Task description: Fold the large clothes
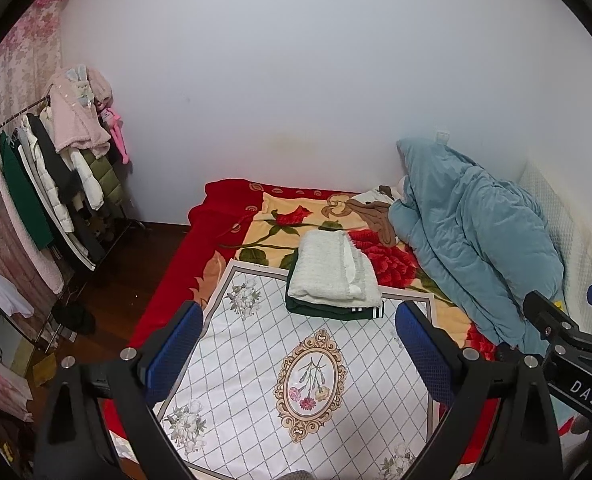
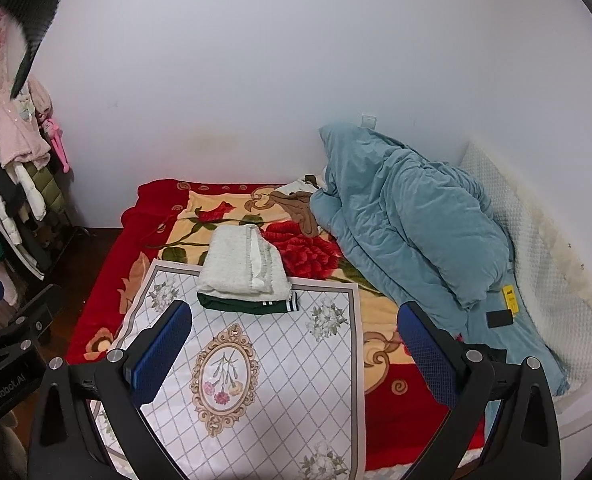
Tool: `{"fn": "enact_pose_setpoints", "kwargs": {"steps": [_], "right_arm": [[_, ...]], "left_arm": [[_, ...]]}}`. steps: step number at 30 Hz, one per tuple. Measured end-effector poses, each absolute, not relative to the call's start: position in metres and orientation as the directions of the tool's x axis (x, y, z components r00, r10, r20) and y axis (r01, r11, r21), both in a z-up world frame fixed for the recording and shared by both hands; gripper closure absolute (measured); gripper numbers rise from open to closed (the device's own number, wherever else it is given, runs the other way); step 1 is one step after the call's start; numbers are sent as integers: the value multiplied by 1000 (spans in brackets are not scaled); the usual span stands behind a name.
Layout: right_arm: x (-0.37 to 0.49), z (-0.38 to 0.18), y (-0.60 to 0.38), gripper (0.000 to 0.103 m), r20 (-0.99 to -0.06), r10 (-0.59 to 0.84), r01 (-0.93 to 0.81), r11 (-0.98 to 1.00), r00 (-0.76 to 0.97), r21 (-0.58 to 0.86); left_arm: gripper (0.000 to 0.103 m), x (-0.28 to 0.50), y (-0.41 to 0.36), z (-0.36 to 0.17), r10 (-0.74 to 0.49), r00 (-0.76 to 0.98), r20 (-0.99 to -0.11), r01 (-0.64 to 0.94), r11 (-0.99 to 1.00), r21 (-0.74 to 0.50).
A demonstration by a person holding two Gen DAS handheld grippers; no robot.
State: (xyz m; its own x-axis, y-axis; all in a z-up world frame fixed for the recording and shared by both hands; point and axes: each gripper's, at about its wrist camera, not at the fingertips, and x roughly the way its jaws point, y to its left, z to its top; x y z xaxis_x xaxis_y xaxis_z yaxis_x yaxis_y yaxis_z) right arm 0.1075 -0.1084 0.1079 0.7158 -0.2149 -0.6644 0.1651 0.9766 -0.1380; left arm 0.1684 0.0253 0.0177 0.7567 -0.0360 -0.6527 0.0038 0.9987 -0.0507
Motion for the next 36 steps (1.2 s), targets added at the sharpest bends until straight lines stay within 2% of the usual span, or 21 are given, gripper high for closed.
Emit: {"fn": "enact_pose_setpoints", "kwargs": {"steps": [36], "right_arm": [[101, 101, -110, 0, -683, -202, 157, 979, 702, -128]], "left_arm": [[5, 157, 25, 22, -49, 750, -659, 20, 998, -52]]}}
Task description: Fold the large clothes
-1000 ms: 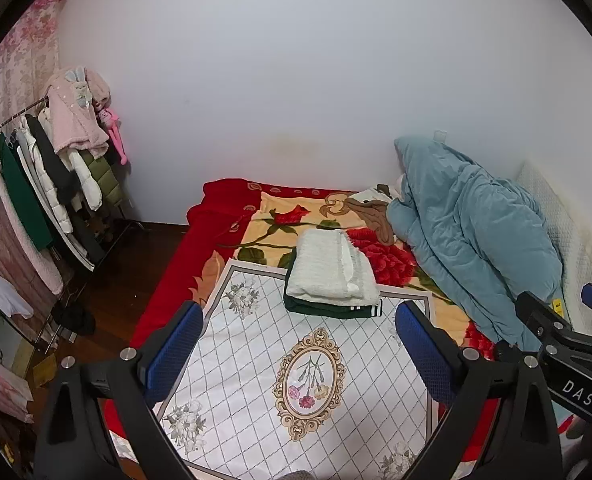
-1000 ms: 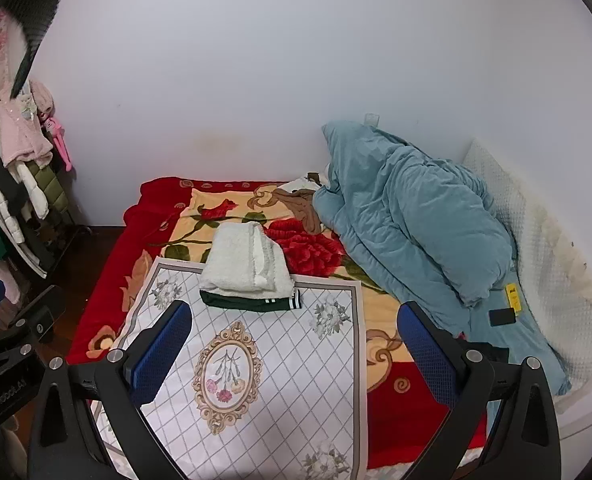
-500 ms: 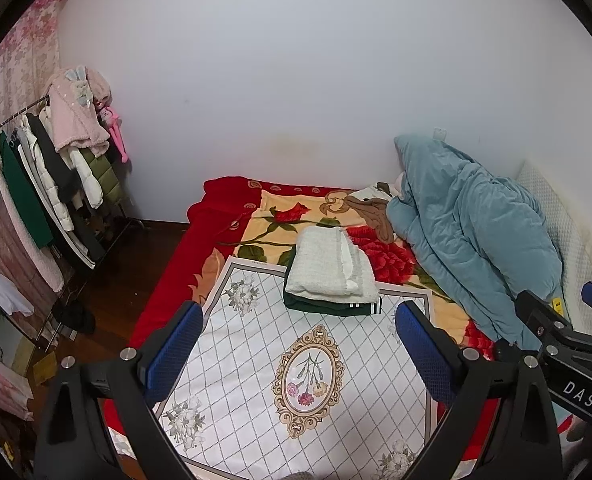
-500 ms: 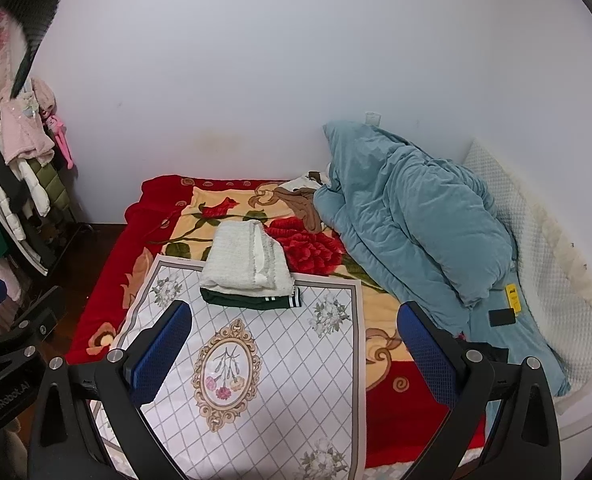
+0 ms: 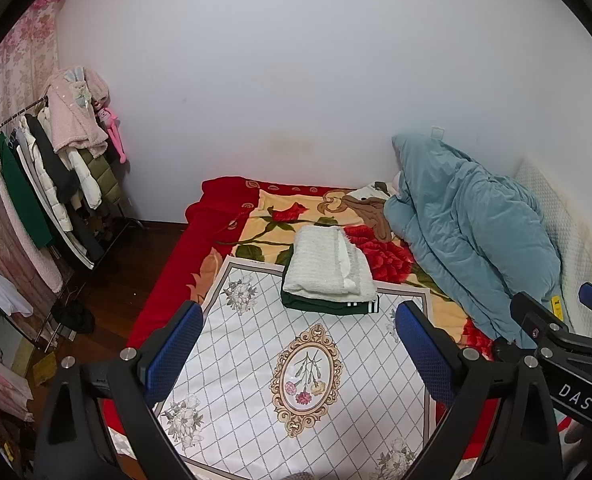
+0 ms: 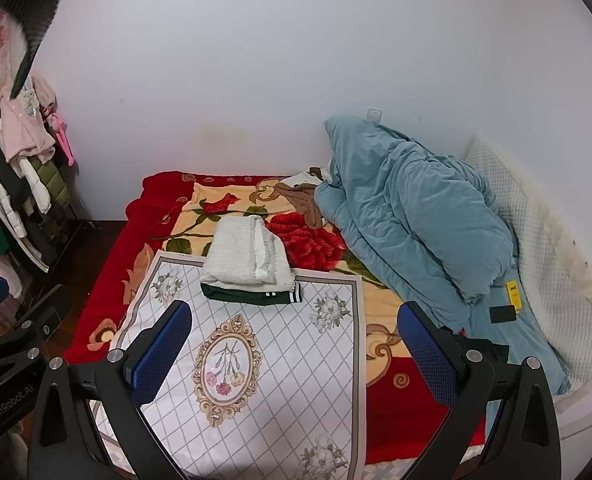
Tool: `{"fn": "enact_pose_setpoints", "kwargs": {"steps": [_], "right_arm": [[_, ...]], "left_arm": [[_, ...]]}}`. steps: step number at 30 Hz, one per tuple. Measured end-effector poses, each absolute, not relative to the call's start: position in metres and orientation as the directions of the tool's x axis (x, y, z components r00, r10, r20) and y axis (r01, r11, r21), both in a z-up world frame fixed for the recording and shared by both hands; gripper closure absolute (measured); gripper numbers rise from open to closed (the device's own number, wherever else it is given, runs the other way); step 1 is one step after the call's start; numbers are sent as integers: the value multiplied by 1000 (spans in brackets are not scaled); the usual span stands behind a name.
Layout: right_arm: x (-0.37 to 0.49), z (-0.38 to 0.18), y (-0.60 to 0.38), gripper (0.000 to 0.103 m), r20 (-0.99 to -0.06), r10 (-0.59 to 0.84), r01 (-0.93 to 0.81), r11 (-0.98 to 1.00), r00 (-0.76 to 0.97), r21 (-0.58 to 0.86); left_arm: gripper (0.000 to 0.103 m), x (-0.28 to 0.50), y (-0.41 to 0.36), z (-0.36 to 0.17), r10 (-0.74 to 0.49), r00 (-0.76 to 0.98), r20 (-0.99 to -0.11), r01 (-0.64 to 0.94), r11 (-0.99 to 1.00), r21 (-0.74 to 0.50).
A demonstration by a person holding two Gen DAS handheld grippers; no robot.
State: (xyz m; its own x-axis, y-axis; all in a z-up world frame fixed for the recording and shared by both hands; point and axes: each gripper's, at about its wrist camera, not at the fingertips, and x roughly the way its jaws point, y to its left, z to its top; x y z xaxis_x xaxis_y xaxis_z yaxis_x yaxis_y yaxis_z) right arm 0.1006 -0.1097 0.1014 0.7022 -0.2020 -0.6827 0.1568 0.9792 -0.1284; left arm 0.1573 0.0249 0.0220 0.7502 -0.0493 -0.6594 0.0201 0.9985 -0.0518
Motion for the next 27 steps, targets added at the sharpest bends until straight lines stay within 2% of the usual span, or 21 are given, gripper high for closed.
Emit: {"fn": "enact_pose_setpoints", "kwargs": {"steps": [6, 9, 27], "right_arm": [[92, 97, -113, 0, -679, -214, 171, 977, 702, -130], [92, 96, -114, 0, -678, -213, 170, 977, 704, -130], [84, 98, -117, 0, -663, -237, 189, 971, 710, -145]], "left_arm": [[5, 157, 25, 24, -47, 756, -653, 24, 999, -43], [1, 157, 23, 25, -53, 760, -648, 36, 999, -38], [1, 155, 31, 25, -48, 772, -634, 22, 999, -48]]}}
